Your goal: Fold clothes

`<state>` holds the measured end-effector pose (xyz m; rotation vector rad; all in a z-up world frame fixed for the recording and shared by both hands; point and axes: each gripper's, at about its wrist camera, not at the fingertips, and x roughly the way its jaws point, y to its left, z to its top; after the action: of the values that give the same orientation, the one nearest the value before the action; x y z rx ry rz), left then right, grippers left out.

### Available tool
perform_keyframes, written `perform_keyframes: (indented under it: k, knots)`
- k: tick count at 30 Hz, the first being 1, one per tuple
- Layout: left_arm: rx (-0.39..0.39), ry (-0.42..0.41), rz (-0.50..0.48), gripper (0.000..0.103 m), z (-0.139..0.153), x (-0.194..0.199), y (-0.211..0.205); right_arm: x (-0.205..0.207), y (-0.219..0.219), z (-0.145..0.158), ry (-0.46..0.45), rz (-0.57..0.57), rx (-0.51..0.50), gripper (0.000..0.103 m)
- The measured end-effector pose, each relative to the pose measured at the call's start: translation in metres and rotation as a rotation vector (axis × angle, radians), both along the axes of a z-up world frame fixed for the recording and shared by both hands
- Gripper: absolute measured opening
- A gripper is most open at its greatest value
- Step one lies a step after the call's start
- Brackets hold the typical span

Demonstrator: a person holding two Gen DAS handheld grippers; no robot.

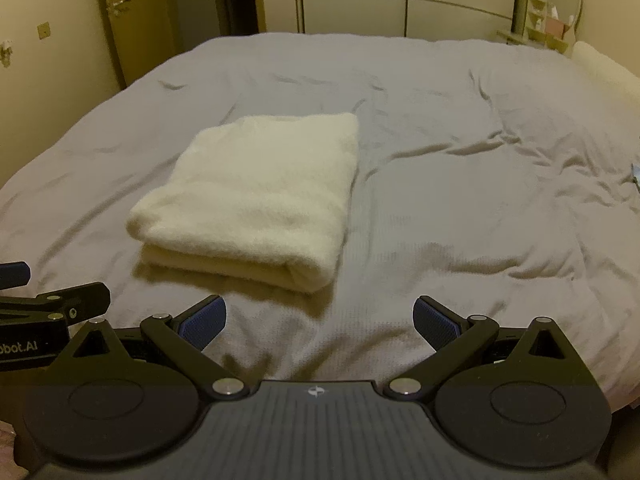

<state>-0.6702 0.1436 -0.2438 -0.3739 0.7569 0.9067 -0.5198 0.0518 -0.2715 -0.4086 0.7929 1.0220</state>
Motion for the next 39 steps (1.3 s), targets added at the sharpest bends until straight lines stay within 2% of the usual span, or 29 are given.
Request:
perform_keyframes:
  k: [6,10,13,16,20,24,27,30,32,36,39]
  knots:
    - [-0.037,0.004,0.001,0.099,-0.012,0.004,0.014,0.008,0.011,-0.016,0.015,0.004,-0.044,0.102]
    - [-0.086,-0.009,-0.007,0.099,-0.026,0.000,0.027,0.022,0.013,-0.038,0.063,0.002,-0.084,0.102]
    - [-0.141,-0.052,-0.005,0.099,-0.037,-0.011,0.041,0.038,0.010,-0.055,0.113,-0.034,-0.107,0.102]
    - [-0.209,-0.119,0.008,0.099,-0.043,-0.024,0.058,0.051,0.008,-0.059,0.147,-0.060,-0.094,0.102]
    - [-0.307,-0.242,0.028,0.099,-0.046,-0.037,0.085,0.069,0.005,-0.054,0.232,-0.067,0.004,0.103]
    - [-0.403,-0.351,0.045,0.099,-0.052,-0.042,0.107,0.092,0.001,-0.058,0.432,-0.073,0.134,0.103]
    - [-0.461,-0.402,0.069,0.099,-0.063,-0.042,0.122,0.108,0.001,-0.068,0.601,-0.101,0.233,0.103]
    - [-0.522,-0.456,0.080,0.099,-0.075,-0.041,0.139,0.119,0.004,-0.077,0.714,-0.115,0.294,0.102]
    - [-0.563,-0.492,0.087,0.098,-0.083,-0.041,0.150,0.124,0.009,-0.081,0.747,-0.114,0.316,0.100]
    - [-0.649,-0.582,0.106,0.097,-0.100,-0.039,0.170,0.130,0.023,-0.087,0.748,-0.115,0.304,0.094]
    - [-0.674,-0.600,0.128,0.093,-0.113,-0.035,0.182,0.136,0.030,-0.094,0.765,-0.127,0.307,0.090]
